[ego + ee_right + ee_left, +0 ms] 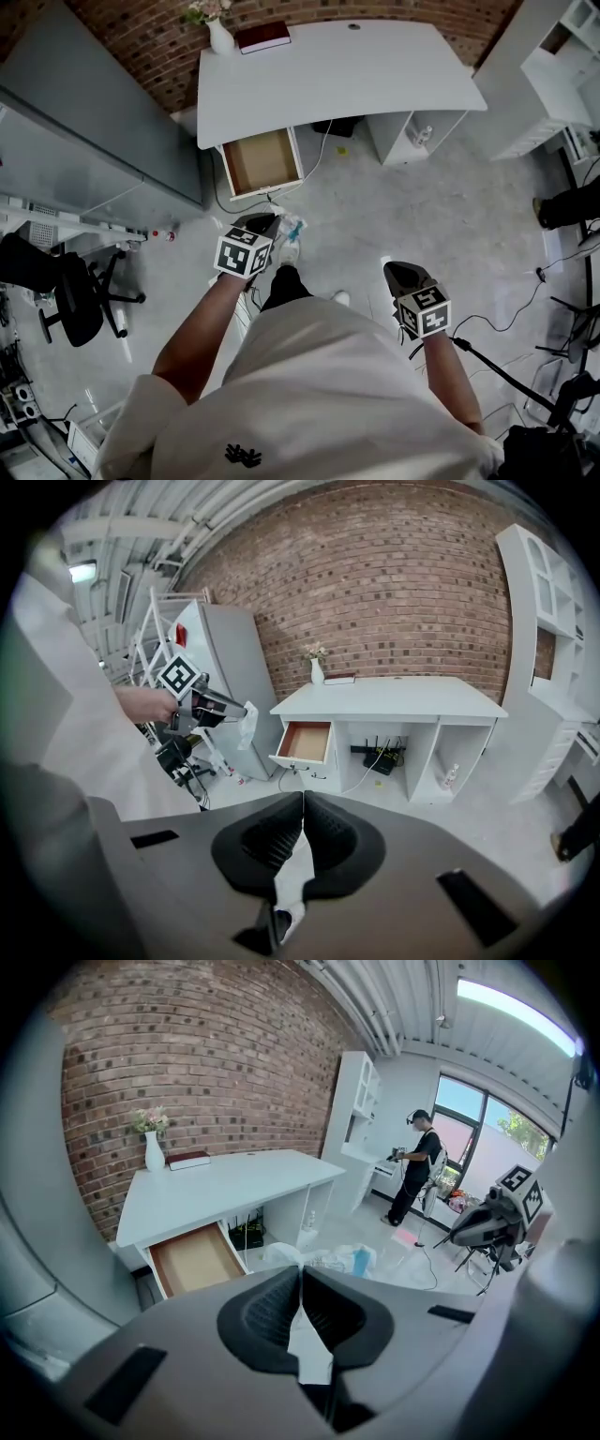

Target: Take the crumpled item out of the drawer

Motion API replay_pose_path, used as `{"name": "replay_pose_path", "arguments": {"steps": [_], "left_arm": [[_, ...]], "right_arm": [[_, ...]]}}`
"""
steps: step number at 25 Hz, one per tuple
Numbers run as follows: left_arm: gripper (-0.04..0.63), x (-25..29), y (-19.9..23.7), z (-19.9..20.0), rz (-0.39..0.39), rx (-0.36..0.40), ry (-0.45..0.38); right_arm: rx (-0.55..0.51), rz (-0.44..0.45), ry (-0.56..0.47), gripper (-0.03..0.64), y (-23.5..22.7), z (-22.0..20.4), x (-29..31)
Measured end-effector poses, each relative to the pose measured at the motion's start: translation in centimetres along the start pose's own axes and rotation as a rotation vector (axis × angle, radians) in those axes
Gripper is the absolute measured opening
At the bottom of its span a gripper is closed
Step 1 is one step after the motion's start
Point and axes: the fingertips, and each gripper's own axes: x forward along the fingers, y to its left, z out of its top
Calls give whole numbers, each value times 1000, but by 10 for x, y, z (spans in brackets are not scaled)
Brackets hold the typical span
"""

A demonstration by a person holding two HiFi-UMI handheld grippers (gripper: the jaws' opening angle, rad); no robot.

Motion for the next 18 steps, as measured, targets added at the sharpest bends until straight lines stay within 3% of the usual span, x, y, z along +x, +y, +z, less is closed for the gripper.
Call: {"name": "replay_pose_path", "arguments": {"steps": [10,18], "left_arm": [[29,-21,-47,7,-55,47,-16],[29,-20,-56,4,-74,49,-19]], "right_arm": [[-17,26,3,29,9,-13,-9],[-22,24,7,29,5,-12,-8]]}}
